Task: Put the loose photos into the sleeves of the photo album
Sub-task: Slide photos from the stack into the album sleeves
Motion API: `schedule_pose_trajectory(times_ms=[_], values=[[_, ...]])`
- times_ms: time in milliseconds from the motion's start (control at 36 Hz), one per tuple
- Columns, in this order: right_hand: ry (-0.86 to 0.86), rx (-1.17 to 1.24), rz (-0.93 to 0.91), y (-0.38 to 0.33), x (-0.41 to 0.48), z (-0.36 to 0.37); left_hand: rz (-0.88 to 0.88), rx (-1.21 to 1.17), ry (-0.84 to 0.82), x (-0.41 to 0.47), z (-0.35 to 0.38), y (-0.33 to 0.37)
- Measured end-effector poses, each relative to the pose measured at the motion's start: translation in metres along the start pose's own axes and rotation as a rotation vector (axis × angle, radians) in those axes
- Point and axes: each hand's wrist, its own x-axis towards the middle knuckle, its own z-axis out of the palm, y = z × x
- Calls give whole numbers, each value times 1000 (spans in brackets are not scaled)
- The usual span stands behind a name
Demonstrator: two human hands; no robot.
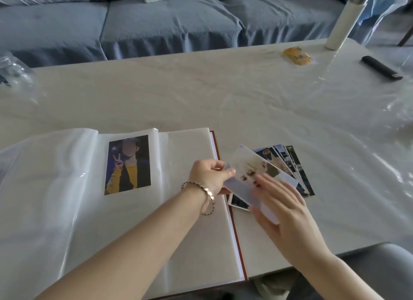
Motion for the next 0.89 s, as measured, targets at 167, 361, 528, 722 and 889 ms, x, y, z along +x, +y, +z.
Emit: schedule_pose_trajectory(times_ms=[167, 361, 528, 722, 889], values=[[-91, 442, 548, -20, 30, -24, 307, 175, -132, -12, -45, 12], [-365, 727, 503, -46, 48, -13, 533, 503, -47, -39, -99, 8], [-275, 695, 591, -65, 46, 12, 596, 957, 190, -43, -147, -22], [-168, 745, 680, -75, 46, 27, 232, 1590, 95, -35, -190, -42], [-74, 714, 683, -80, 45, 33, 208, 1637, 143, -33, -200, -40]])
